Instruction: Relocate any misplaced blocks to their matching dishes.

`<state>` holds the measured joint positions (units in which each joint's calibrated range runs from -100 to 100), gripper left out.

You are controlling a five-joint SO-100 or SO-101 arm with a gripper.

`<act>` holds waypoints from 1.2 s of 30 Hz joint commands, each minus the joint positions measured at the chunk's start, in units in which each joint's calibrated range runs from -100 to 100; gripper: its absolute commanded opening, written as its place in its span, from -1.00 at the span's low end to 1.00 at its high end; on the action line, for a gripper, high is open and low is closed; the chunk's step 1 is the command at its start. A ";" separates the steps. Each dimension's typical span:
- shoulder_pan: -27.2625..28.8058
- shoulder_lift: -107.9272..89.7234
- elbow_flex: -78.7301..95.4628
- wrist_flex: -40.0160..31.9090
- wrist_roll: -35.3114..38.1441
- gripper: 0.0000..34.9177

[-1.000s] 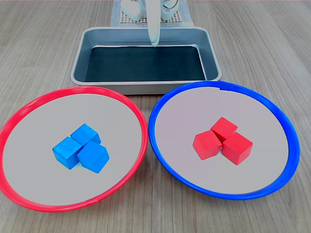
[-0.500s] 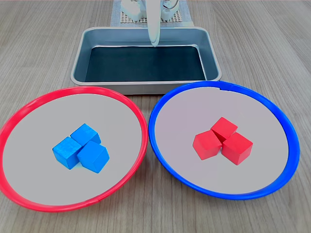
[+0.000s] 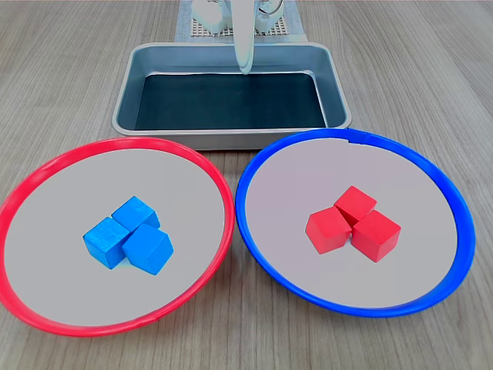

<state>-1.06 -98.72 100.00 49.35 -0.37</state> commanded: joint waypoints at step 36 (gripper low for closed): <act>9.39 106.70 -113.15 12.11 -0.29 -0.90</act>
<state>7.70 1.88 -0.91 57.91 0.85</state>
